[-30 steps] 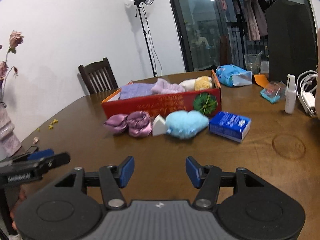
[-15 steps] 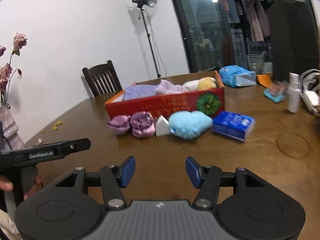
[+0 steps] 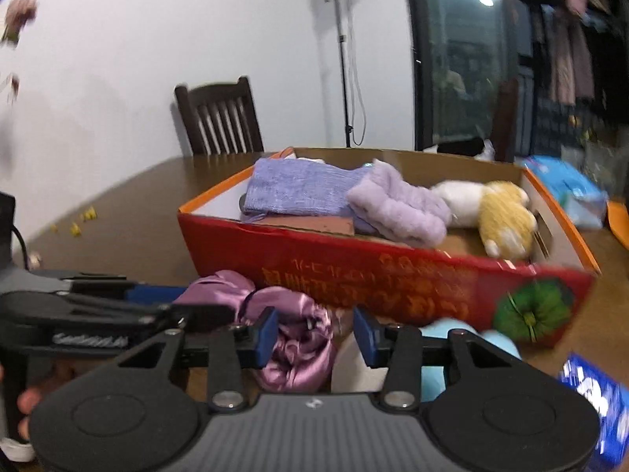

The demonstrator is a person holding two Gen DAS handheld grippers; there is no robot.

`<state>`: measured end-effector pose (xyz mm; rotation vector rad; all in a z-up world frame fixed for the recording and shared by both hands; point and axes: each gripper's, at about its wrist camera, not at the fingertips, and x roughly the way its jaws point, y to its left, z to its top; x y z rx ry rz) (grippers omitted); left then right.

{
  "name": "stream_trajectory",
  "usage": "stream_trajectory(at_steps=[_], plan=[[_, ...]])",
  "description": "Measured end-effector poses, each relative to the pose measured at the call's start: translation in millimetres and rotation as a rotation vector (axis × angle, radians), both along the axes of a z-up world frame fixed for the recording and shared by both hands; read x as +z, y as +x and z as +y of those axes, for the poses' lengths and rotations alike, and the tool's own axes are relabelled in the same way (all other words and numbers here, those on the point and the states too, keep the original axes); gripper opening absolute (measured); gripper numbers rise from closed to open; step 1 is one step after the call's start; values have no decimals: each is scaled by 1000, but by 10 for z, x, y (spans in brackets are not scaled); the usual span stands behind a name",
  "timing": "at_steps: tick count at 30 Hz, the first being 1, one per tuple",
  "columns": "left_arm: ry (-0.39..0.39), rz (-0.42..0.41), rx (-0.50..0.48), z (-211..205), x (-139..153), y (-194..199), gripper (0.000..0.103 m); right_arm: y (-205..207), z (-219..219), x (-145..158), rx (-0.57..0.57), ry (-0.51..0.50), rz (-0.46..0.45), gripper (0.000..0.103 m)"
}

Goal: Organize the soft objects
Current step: 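Close both tools on the pink satin scrunchies and lift them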

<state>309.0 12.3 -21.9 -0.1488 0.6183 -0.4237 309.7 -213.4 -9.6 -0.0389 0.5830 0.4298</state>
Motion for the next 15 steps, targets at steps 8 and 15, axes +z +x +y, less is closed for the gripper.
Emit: stream_trajectory(at_steps=[8, 15], plan=[[-61, 55, 51, 164, -42, 50, 31, 57, 31, -169, 111, 35, 36, 33], [-80, 64, 46, 180, -46, 75, 30, 68, -34, -195, 95, 90, 68, 15]])
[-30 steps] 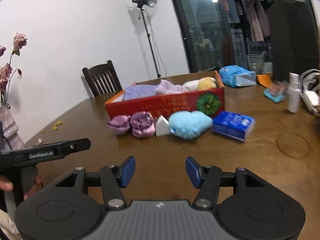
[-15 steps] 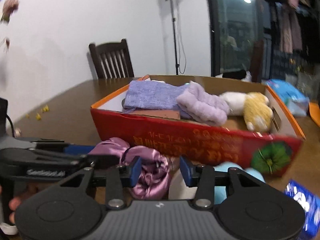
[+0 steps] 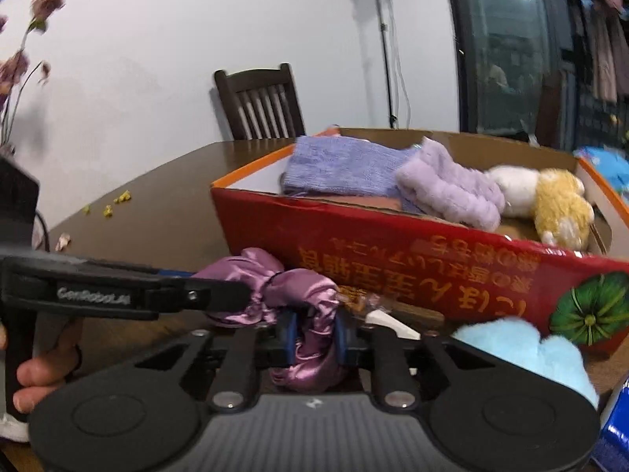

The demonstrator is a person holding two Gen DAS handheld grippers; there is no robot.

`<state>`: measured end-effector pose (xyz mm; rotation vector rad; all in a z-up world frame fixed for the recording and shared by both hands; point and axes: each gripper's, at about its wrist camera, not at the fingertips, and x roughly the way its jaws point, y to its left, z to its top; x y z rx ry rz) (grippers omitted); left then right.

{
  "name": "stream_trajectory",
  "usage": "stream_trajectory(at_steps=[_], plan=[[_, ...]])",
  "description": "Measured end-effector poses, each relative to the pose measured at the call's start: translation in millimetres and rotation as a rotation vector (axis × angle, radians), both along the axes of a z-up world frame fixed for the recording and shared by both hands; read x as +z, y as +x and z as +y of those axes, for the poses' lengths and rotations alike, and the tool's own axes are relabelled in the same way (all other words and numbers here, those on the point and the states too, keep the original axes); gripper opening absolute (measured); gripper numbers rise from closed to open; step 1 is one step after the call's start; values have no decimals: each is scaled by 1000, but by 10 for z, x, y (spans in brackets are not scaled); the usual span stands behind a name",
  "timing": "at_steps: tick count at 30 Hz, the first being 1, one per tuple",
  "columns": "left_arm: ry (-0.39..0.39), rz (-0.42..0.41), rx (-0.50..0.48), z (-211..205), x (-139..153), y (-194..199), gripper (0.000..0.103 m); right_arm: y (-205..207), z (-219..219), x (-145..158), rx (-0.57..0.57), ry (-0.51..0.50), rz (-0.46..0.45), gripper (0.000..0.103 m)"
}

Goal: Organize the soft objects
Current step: 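Close both tools on the pink satin scrunchies and lift them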

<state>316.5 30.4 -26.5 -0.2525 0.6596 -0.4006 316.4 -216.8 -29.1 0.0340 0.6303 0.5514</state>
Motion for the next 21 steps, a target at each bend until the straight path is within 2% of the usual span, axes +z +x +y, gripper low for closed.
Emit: stream_trajectory(at_steps=[2, 6, 9, 13, 14, 17, 19, 21], plan=[[4, -2, -2, -3, 1, -8, 30, 7, -17, -4, -10, -10, 3, 15], [6, -2, -5, -20, 2, -6, 30, -57, 69, 0, 3, -120, -33, 17], [26, -13, -11, -52, 9, -21, 30, -83, 92, 10, 9, -143, -45, 18], [44, -26, 3, -70, 31, -51, 29, -148, 102, 75, 11, -137, -92, 9], [57, -43, 21, -93, 84, -122, 25, -177, 88, 119, 14, -112, -104, 9], [13, -111, 15, -163, 290, -501, 25, -428, 22, 323, -18, -94, -170, 9], [10, -151, 15, -219, 383, -790, 25, -681, -85, 451, -21, -68, -199, 9], [-14, -151, 18, -259, 405, -1064, 25, -936, -214, 523, -7, -19, -204, 9]])
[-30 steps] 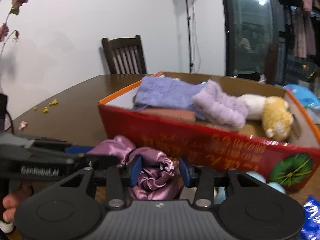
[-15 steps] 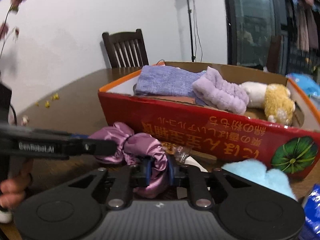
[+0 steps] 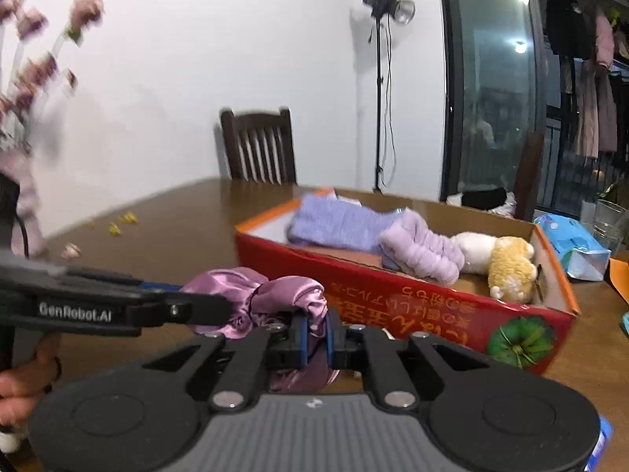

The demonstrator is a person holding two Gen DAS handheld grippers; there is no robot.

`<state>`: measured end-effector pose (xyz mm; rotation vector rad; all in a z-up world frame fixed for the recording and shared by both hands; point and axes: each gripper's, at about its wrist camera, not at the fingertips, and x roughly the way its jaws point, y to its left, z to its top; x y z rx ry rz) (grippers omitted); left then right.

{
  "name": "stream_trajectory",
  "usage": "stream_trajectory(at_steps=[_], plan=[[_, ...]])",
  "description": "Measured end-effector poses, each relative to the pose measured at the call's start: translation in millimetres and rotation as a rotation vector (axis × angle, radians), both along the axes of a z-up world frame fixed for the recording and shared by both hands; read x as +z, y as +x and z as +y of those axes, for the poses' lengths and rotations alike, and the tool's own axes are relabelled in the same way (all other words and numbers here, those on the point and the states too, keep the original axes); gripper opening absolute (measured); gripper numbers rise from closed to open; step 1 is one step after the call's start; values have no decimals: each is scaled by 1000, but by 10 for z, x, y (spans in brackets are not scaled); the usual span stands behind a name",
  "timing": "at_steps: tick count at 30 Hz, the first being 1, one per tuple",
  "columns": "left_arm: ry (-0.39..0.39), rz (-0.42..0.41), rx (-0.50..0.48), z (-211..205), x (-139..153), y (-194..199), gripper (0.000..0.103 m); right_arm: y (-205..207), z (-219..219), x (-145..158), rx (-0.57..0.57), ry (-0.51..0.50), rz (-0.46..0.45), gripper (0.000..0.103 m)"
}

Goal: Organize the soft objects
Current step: 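Carry the scrunchies with both tools into the box and release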

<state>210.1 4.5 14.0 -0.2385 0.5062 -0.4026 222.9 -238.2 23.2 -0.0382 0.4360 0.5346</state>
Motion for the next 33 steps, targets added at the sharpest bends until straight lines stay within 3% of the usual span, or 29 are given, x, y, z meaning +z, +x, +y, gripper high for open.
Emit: stream_trajectory(at_steps=[9, 14, 19, 23, 26, 29, 33], plan=[[15, 70, -31, -241, -316, -822, 24, -865, -266, -329, -33, 25, 103, 9], [35, 55, -71, -351, -275, -987, 24, -1183, -343, -347, -78, 25, 97, 9], [40, 36, -90, -403, -222, -980, 24, -1251, -396, -309, -103, 30, 73, 9], [27, 12, -110, -436, -56, -719, 24, -1135, -456, -198, -117, 41, 36, 9], [16, -37, -136, -548, 187, -305, 24, -855, -570, 22, -129, 41, -20, 9], [-2, -61, -159, -702, 415, 245, 24, -375, -705, 329, -161, 28, -67, 9], [-28, 15, -158, -930, 527, 1144, 24, 473, -880, 570, -194, 13, -20, 9]])
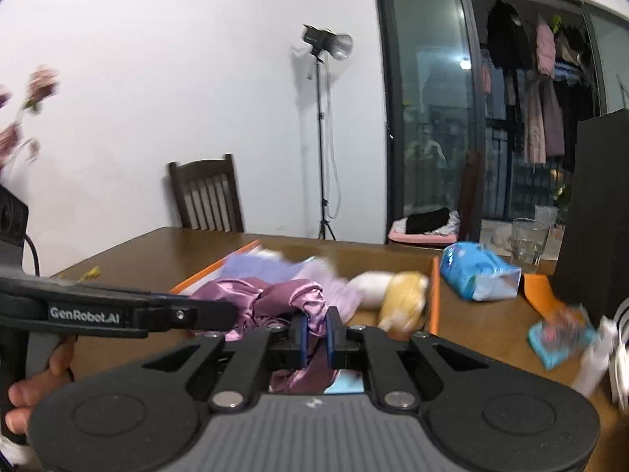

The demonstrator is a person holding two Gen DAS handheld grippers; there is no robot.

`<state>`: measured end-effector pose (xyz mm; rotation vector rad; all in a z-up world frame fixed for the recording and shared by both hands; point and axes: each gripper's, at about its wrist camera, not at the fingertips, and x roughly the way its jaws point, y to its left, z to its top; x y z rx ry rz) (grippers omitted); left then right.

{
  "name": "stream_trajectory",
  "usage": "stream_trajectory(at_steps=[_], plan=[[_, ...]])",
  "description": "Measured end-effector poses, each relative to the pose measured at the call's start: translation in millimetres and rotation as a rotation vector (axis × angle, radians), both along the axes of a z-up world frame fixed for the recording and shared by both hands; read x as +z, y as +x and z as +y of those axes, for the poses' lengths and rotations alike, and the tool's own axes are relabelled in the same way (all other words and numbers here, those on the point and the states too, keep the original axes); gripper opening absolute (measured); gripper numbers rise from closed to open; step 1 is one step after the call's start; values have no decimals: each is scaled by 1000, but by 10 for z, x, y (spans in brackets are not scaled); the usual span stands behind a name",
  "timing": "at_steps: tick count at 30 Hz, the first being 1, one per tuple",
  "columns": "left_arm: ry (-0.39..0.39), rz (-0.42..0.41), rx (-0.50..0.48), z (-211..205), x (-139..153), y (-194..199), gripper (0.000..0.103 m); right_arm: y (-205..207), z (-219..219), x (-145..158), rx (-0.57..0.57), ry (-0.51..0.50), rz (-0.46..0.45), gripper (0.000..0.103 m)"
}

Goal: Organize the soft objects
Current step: 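Carry the scrunchies with both tools into the box and release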

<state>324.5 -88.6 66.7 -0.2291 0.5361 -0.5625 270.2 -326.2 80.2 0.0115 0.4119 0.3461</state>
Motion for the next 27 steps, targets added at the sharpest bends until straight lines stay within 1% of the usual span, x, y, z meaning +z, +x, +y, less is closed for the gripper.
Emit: stream_trajectory(at_steps=[2, 4, 5, 7, 10, 11, 12, 13, 14, 15, 16, 18, 20, 22, 24, 27], plan=[[22, 39, 0, -143, -63, 390, 23, 412, -72, -18, -21, -20, 52, 9], [48, 81, -6, -253, -180, 684, 23, 733, -110, -106, -35, -48, 101, 10], [62, 100, -8, -296, -246, 790, 23, 839, -130, -166, -38, -56, 116, 13], [94, 131, -17, -372, -398, 946, 23, 1000, -155, -282, -46, -67, 148, 14], [116, 165, -52, -434, -595, 1051, 26, 1070, -224, -393, -59, -66, 162, 19], [122, 176, -67, -453, -652, 1072, 29, 1069, -250, -393, -59, -51, 154, 34], [130, 187, -75, -472, -694, 1080, 34, 1062, -279, -375, -62, -30, 142, 43], [137, 190, -77, -479, -715, 1078, 43, 1052, -308, -349, -67, -10, 128, 61], [139, 181, -76, -468, -713, 1059, 45, 1030, -331, -311, -78, 8, 110, 64], [141, 169, -77, -458, -691, 1040, 46, 1008, -343, -269, -93, 13, 94, 64], [138, 156, -77, -441, -648, 1013, 49, 993, -347, -236, -98, 13, 77, 64], [130, 120, -76, -374, -520, 915, 57, 926, -336, -176, -97, 13, 55, 64], [138, 64, -63, -280, -377, 753, 65, 836, -311, -137, -81, 18, 48, 64], [167, -2, -22, -176, -254, 541, 67, 676, -276, -105, -63, 22, 31, 64], [202, -63, 41, -34, -177, 293, 68, 459, -240, -92, -44, 37, 19, 64], [275, -163, 150, 142, -173, -139, 71, 144, -168, -119, -19, 39, 8, 64]])
